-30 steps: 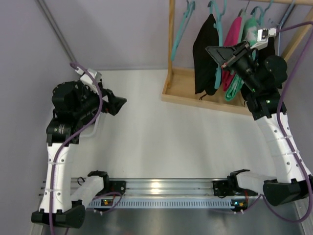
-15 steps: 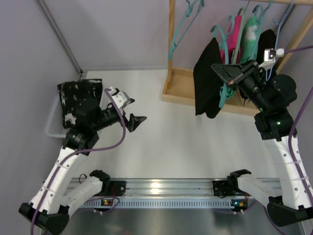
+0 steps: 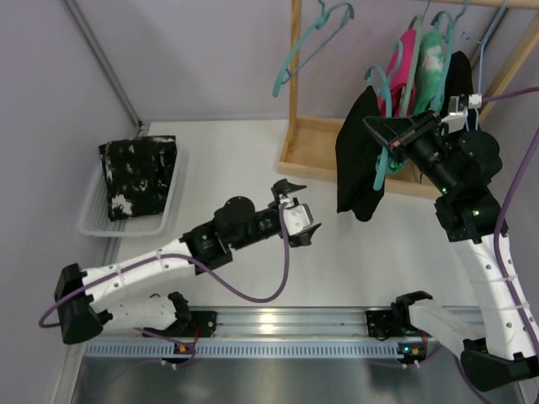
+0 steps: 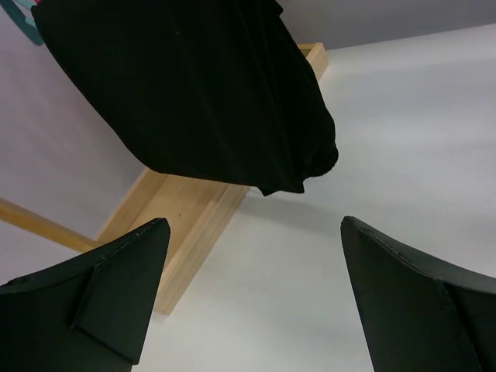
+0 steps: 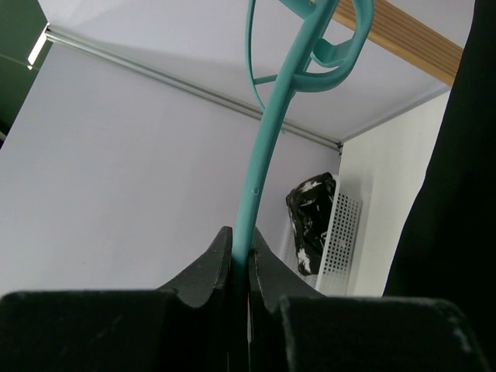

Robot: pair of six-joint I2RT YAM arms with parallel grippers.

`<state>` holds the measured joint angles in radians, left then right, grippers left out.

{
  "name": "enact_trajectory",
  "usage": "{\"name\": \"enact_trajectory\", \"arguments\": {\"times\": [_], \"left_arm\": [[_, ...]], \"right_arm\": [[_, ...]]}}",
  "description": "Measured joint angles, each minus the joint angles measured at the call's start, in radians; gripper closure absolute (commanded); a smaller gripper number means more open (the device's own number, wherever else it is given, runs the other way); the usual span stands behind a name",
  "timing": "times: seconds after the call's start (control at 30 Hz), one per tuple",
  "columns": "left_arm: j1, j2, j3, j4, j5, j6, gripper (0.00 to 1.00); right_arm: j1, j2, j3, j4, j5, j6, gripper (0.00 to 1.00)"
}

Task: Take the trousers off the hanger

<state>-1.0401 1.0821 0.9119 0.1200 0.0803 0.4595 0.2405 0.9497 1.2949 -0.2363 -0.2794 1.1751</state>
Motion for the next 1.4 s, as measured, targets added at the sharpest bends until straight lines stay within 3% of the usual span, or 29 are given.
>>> {"name": "enact_trajectory", "arguments": {"times": [0.47, 1.03, 1.4], "left_arm": [[-0.100, 0.384, 0.134, 0.344, -0.214, -0.050, 0.01], [-0.103, 0.540, 0.254, 0.452, -0.312, -0.036, 0.02], [-0.093, 0.546, 0.249, 0.464, -0.350, -0.011, 0.04]], "right_arm": [[0.006, -0.014, 0.001, -0.031, 0.062, 0.017, 1.00], [0.006, -0.016, 0.001, 0.035, 0.066, 0.098, 1.00], [0.007, -0.031, 0.001, 0.074, 0.045, 0.112, 1.00]]}}
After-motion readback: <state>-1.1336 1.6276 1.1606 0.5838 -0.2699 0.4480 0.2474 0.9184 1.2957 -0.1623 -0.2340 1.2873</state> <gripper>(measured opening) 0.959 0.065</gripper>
